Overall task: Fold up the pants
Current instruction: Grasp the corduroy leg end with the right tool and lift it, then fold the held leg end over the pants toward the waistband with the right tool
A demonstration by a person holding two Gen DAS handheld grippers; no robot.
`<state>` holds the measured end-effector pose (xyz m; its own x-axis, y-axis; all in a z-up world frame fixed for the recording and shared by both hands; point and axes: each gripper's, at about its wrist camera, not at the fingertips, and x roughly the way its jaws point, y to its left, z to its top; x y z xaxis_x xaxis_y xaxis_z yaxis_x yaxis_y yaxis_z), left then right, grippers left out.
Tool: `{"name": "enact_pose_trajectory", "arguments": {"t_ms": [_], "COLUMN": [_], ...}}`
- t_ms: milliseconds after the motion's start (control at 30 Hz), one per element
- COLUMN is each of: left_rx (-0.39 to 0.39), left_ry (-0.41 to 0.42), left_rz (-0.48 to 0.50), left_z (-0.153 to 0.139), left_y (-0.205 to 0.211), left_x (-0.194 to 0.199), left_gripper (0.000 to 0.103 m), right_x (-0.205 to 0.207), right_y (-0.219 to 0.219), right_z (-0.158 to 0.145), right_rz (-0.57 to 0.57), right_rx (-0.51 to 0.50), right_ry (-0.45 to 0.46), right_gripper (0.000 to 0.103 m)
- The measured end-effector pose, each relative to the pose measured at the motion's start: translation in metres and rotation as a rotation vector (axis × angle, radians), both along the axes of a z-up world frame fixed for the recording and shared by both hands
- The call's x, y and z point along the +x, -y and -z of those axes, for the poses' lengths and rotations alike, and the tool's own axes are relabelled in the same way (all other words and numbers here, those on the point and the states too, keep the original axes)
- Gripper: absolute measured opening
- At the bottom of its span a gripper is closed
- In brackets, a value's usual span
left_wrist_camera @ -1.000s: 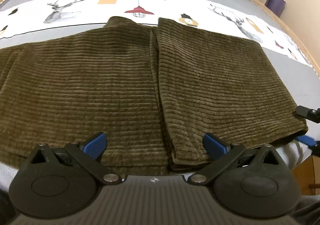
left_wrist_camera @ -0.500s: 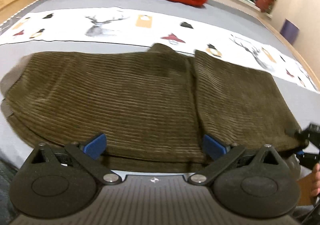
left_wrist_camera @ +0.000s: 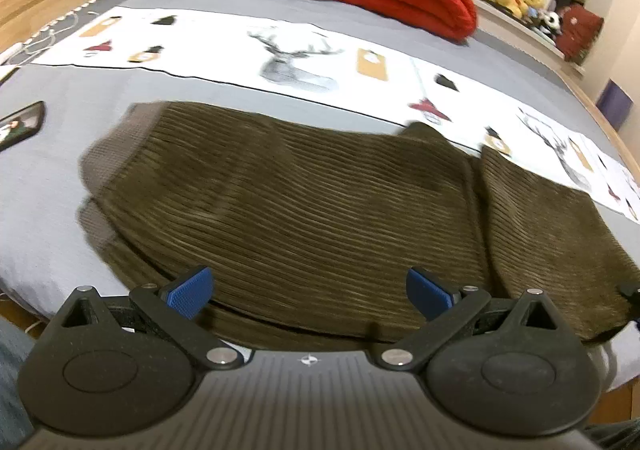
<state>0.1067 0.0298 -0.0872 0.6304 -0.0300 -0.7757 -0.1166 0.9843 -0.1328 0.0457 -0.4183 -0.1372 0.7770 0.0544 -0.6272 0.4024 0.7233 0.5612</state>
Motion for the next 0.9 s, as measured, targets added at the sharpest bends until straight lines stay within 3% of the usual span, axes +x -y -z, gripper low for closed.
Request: {"name": "enact_pose_trajectory", "arguments": {"t_ms": [200,400,533,667,767,833,900], "left_rx": [0.004,-0.008,-0.092,-0.154,-0.165,-0.184,-0.206], "left_ry": [0.017,0.027,0.023,0.030,0.060,0.055,0.039], "left_rz": [-0.063,-0.146,-0.206,-0.277,-0.361,-0.421,-0.444], "left_z": [-0.010,-0.020,-0.016,-0.019,-0.024,-0.021,-0.015], "left_y": [-0.066,-0.138,-0.184,-0.220,-0.247,-0.266,-0.276], "left_x": [0.009,0.027,0.029,0.023,0.012,0.004,-0.001], "left_gripper": [0.103,0.103,0.103,0.103,0.103,0.103,0.103], "right_x": [0.010,0.036,0.049,0.054,0.047,0.042,0.037], "right_y": [-0.040,-0.115,-0.216,-0.334,-0.425,-0.475,-0.506], "right_z": [-0.037,-0.081,-0.108,-0.116,-0.096,-0.065,-0.030], "right_rz": [-0.007,-0.126,-0.334,-0.601,-0.877,-1.058,-1.168], "right_rx": [-0.143,-0.362,-0.539,-0.620,-0.658,-0.660,-0.713], "right_ry": [0.084,0.169,0.296,0.436,0.507,0.487,0.445], "right_gripper": [0.026,0.024,0.024,0.024,0.024,0.024,0.025]}}
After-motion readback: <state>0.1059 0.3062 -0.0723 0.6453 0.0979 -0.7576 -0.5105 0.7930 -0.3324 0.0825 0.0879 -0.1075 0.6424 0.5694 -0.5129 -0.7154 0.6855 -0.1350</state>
